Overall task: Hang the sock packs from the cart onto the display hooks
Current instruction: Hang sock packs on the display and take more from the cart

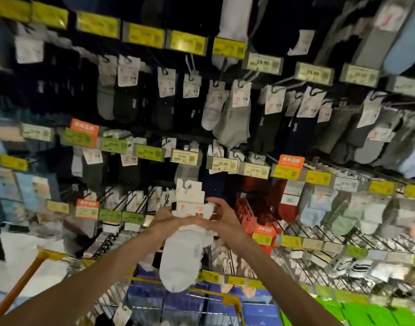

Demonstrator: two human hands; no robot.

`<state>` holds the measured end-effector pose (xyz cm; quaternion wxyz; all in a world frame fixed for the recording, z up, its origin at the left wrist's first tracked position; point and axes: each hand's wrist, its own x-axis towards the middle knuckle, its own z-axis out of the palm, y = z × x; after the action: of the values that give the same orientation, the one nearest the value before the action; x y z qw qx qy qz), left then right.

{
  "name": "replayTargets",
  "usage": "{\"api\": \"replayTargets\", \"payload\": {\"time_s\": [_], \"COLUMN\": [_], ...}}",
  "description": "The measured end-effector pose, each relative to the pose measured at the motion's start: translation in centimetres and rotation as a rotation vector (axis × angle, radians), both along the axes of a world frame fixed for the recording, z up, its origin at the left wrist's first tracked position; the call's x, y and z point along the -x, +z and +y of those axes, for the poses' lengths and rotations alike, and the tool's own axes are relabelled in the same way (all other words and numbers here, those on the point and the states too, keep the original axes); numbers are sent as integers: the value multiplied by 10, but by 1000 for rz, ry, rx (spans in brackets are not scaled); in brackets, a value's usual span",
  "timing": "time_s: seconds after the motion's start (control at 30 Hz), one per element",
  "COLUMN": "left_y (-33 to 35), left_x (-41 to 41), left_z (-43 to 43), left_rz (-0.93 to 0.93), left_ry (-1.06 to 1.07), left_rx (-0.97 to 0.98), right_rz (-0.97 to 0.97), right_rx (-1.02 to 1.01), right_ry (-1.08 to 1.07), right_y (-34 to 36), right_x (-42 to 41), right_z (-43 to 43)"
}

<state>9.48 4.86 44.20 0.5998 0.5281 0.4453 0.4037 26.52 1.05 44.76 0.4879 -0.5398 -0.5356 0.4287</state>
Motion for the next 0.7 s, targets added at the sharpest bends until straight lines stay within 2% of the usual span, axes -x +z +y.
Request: {"api": "replayTargets", "payload": {"time_s": [0.2,0.3,0.43,0.6,0.7], "left_y": [47,76,116,144,154], "left_x": [37,49,61,62,62], "left_z": [34,55,76,101,112], "left_rz": [-77,-110,-124,-121,-150], "left_ry": [-60,-52,-152,-134,-185], "left_rx": [-102,-126,-194,-261,-251], "right_rz": [-206,-133,-28,25,134], "right_rx": [-128,-168,-191,-238,-243], "right_ry": [38,-34,-72,-179,-236], "right_y": [50,75,112,140,148], "right_x": [35,56,72,77,76], "right_z": [29,44,61,76,80]}}
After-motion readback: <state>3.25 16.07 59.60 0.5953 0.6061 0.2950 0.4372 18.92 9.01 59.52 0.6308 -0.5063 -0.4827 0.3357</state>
